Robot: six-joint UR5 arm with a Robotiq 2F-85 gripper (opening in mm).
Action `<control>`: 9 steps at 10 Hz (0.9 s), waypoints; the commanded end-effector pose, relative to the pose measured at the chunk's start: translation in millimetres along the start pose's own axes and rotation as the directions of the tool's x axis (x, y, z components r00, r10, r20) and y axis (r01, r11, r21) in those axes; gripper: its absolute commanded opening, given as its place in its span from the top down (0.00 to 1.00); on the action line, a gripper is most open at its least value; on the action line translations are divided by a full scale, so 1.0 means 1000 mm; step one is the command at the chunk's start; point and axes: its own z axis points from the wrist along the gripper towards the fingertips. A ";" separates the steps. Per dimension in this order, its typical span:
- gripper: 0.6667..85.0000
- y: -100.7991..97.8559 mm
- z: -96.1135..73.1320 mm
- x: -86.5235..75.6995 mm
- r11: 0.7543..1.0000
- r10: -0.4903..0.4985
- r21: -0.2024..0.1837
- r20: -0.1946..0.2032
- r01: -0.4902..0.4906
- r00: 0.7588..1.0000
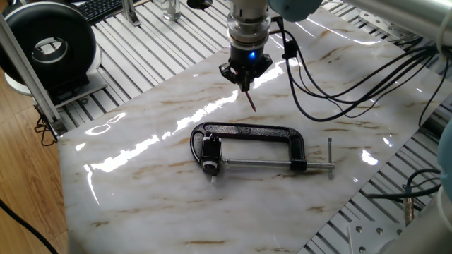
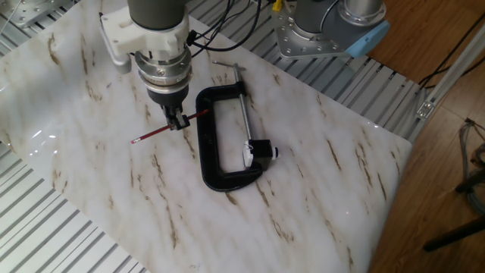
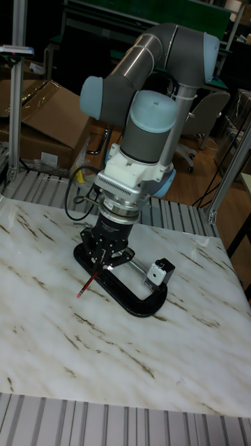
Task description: Insert the pencil into the pencil sharpener
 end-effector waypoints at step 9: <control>1.00 0.000 0.002 -0.004 1.000 -0.016 -0.010 0.005 0.016 1.000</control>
